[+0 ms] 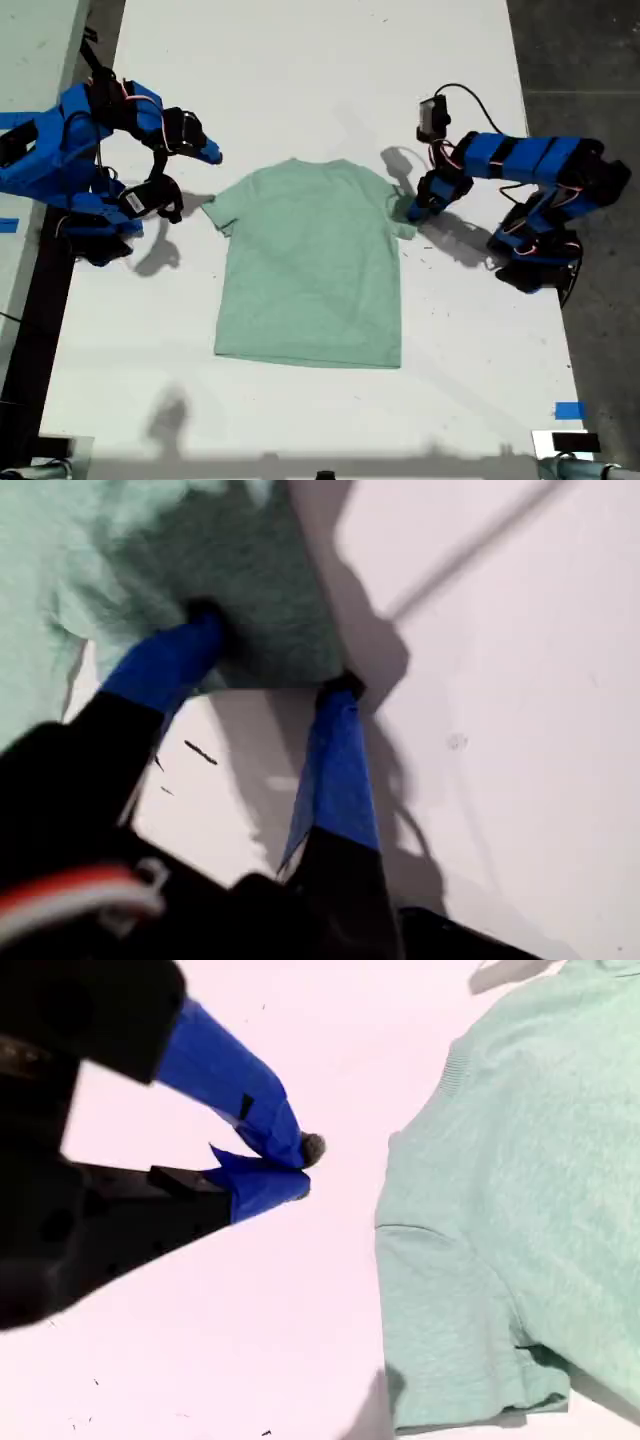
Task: Fold tshirt
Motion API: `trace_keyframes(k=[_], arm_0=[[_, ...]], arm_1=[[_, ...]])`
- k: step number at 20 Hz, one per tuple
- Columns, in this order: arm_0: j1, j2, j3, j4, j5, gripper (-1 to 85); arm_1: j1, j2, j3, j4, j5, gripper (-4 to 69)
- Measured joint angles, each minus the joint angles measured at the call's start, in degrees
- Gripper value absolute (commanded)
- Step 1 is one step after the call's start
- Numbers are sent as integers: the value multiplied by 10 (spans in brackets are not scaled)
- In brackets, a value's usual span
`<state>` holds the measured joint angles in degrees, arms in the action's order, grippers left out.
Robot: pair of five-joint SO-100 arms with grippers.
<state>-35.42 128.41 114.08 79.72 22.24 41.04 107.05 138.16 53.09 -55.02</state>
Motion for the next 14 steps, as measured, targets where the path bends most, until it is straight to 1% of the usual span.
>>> trace_keyframes(k=[7, 8, 11, 12, 14], arm_0=[[7, 0, 2, -5, -3, 1], [8, 0, 2, -5, -4, 1], [11, 0, 2, -5, -4, 1], [11, 0, 2, -5, -4, 1], [11, 0, 4, -5, -4, 1]], arm_1=[[0, -2, -15, 9, -19, -7], [0, 4, -20, 27, -22, -7], [0, 25, -29, 57, -26, -7], [0, 35, -41, 76, -26, -8], [-2, 70, -84, 138, -26, -8]])
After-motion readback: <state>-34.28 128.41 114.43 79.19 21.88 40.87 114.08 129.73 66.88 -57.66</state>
